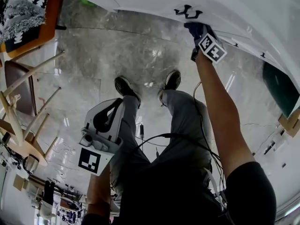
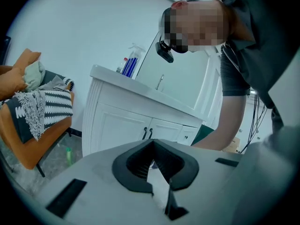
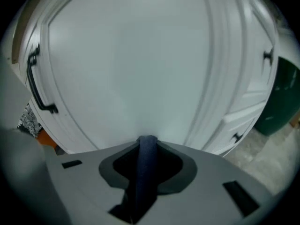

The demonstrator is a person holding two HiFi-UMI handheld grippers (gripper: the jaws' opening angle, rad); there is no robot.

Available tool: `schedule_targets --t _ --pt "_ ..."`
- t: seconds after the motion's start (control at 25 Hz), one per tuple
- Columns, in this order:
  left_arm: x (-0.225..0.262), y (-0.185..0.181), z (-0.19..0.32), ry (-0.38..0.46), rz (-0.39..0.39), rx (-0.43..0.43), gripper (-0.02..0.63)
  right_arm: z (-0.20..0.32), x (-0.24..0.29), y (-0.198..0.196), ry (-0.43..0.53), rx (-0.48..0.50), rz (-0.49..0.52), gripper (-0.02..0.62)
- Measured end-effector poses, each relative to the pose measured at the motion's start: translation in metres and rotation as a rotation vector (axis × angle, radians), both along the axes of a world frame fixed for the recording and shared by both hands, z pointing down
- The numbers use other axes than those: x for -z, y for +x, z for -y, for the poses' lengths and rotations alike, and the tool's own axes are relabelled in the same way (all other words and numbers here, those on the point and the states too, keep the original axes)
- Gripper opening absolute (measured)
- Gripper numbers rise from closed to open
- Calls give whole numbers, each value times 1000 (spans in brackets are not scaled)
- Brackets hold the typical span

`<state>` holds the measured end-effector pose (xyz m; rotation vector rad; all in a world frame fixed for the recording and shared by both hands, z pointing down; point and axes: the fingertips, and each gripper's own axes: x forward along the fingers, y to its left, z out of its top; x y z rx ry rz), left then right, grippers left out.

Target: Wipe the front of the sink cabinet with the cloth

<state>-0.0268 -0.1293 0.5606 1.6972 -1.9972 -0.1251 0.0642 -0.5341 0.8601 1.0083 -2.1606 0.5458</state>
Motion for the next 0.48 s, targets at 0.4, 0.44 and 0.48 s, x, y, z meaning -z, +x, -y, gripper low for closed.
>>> schedule_targets --t 0.4,0.44,0.48 --pt "36 -2 16 22 -24 -5 5 3 144 2 -24 -42 178 84" --pt "40 -3 18 22 -22 -5 5 -6 154 -8 -31 -38 216 84" --pt "46 -4 21 25 -19 -6 5 -11 166 -14 -29 -41 251 84"
